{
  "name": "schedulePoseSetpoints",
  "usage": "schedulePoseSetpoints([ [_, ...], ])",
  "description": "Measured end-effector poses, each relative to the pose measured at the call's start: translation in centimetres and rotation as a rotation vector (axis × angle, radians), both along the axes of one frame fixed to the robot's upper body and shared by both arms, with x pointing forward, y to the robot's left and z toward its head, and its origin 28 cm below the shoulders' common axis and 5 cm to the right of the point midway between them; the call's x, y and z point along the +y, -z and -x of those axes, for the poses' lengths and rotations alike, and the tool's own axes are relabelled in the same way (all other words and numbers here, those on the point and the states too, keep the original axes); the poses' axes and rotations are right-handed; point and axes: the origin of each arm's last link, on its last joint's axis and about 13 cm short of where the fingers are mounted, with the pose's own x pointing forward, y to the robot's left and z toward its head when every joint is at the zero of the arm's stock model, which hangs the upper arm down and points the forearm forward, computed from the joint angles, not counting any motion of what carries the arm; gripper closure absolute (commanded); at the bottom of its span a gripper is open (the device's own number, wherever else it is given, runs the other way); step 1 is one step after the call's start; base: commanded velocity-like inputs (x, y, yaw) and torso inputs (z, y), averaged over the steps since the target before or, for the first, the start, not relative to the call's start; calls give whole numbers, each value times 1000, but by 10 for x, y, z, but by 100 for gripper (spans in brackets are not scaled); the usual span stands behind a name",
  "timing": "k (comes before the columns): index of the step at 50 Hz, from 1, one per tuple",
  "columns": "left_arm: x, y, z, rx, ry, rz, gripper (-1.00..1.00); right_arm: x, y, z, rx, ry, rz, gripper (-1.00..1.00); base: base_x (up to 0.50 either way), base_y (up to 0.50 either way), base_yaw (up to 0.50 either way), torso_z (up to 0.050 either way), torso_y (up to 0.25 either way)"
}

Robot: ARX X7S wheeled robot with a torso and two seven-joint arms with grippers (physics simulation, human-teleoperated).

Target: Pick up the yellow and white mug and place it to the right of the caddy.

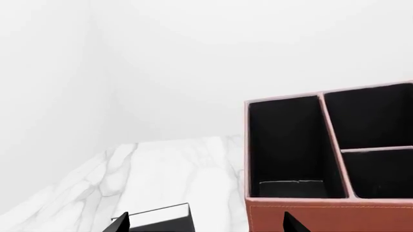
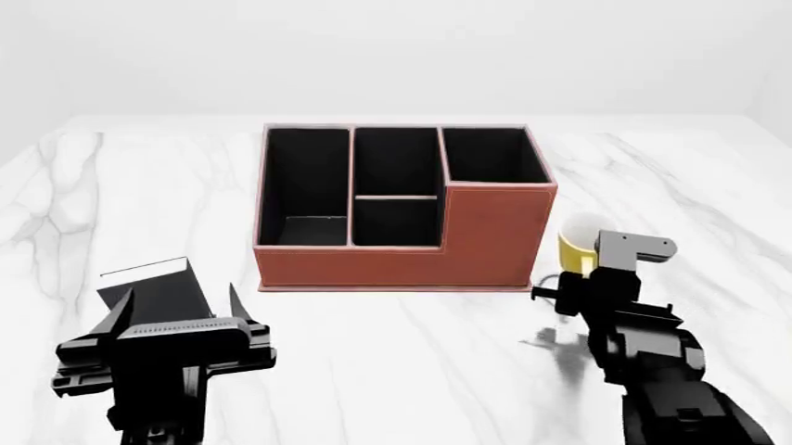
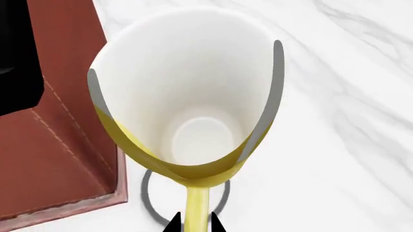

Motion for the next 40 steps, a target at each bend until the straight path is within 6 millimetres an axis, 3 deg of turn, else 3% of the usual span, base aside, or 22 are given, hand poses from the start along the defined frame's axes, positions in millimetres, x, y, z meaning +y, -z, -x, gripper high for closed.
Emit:
schedulePoseSetpoints([
  [36,0,0,0,1,1,2,-100,9,10,6,90,-6,-13,100,0,0,0,0,1],
  [37,0,0,0,1,2,2,-100,8,10,6,91,-6,-13,-100,0,0,0,0,0],
  [40,0,0,0,0,2,2,-100,8,9,6,89,-7,-9,-100,0,0,0,0,0],
])
